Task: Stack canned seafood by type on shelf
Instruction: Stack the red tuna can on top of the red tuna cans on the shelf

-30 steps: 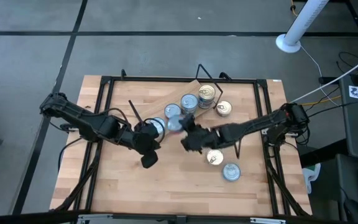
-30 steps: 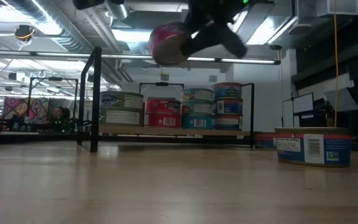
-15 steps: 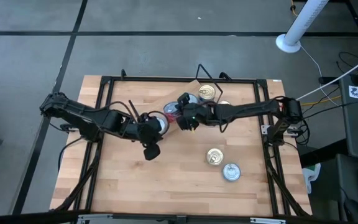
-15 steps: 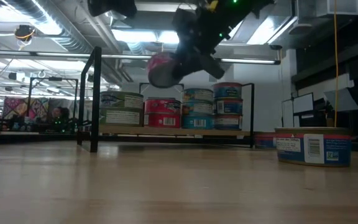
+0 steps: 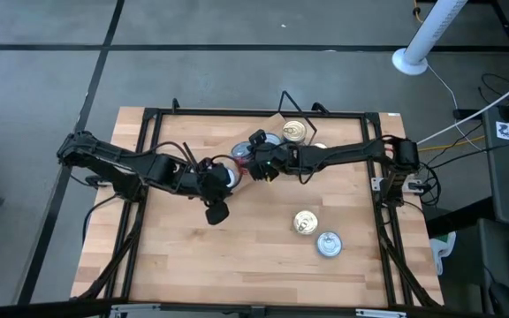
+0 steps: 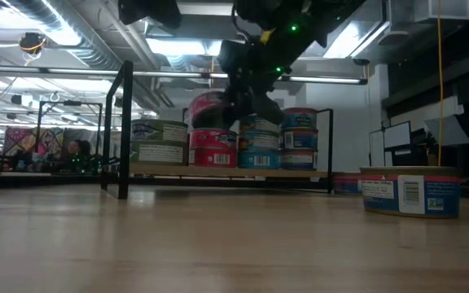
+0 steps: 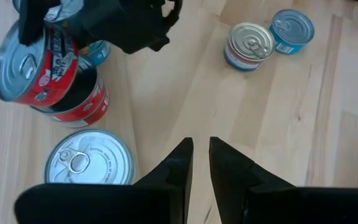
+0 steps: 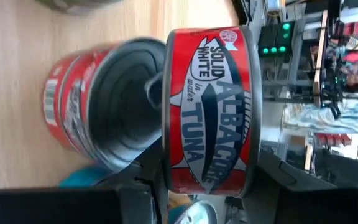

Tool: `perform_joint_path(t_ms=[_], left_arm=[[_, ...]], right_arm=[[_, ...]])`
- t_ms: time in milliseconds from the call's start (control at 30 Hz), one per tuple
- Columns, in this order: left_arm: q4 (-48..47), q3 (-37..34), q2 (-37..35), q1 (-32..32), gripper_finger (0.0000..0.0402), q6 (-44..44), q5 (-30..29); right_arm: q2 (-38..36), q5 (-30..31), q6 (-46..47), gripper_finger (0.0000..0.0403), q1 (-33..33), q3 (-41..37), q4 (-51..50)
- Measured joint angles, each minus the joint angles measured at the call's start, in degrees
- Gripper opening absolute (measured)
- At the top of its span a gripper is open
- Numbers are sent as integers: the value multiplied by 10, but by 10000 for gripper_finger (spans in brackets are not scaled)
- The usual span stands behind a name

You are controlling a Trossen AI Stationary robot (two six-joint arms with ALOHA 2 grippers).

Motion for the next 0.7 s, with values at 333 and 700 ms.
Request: perform_joint_path(t_ms=[333, 700], left_arm=[[1, 0, 0, 0, 48, -4, 0], [1, 0, 0, 0, 48, -5, 0]], right_arm=[[4, -4, 8, 143, -10, 0, 2], [4, -13, 9, 143, -10, 0, 3]])
